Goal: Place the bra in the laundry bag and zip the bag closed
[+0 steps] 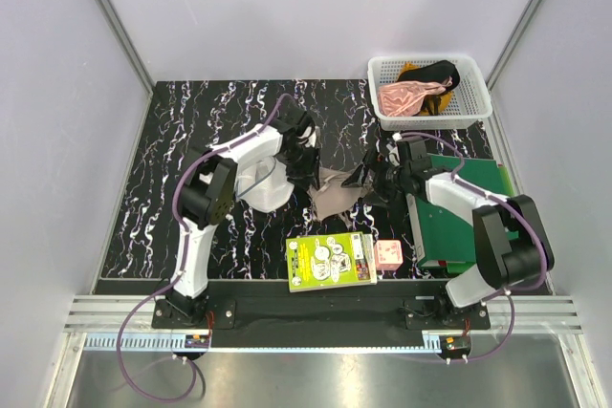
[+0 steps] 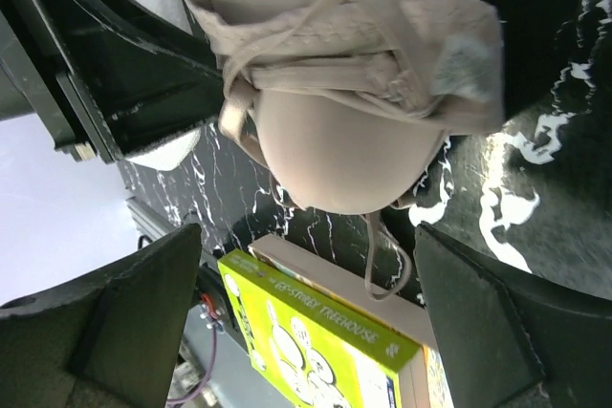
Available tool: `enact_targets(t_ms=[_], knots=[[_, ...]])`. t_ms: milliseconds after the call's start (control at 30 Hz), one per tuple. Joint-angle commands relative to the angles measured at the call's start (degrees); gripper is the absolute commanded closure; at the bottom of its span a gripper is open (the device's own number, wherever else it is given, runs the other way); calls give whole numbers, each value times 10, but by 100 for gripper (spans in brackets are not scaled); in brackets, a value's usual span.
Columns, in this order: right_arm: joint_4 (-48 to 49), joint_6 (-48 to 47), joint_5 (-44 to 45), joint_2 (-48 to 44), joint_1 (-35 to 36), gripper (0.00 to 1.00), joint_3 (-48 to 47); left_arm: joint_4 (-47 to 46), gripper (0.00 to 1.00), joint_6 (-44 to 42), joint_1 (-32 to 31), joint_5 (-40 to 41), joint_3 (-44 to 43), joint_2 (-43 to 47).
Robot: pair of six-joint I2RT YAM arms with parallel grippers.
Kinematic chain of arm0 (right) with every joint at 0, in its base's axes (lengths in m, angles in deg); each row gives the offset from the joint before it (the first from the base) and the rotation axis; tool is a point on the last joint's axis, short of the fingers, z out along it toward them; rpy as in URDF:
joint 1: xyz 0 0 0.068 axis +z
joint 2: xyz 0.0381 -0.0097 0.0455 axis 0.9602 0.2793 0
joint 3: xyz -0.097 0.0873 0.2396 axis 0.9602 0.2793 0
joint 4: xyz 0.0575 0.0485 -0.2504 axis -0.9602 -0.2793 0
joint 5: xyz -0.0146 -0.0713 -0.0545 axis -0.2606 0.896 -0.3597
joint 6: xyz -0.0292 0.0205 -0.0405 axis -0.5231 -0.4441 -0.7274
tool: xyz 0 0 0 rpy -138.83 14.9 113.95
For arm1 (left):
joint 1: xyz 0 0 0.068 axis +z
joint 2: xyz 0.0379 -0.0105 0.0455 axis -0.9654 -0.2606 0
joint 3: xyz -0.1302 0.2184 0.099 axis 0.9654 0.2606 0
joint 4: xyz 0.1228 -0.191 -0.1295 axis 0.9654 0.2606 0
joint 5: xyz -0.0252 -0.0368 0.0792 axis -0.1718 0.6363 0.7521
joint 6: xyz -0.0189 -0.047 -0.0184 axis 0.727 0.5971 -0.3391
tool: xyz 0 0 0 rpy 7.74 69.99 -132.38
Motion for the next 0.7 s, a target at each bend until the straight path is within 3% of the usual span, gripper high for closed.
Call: enact_targets(t_ms=[0,400,667], knots=[[71,33,-43,26,-3,0,15,-10,57,-21,8,8,-6,-20],[284,104,-46,113,12,0,68,-11,58,-29,9,-5,4,-35],[427,175,24,151,39,0,89,-13,59,-35,9,-10,20,-24]])
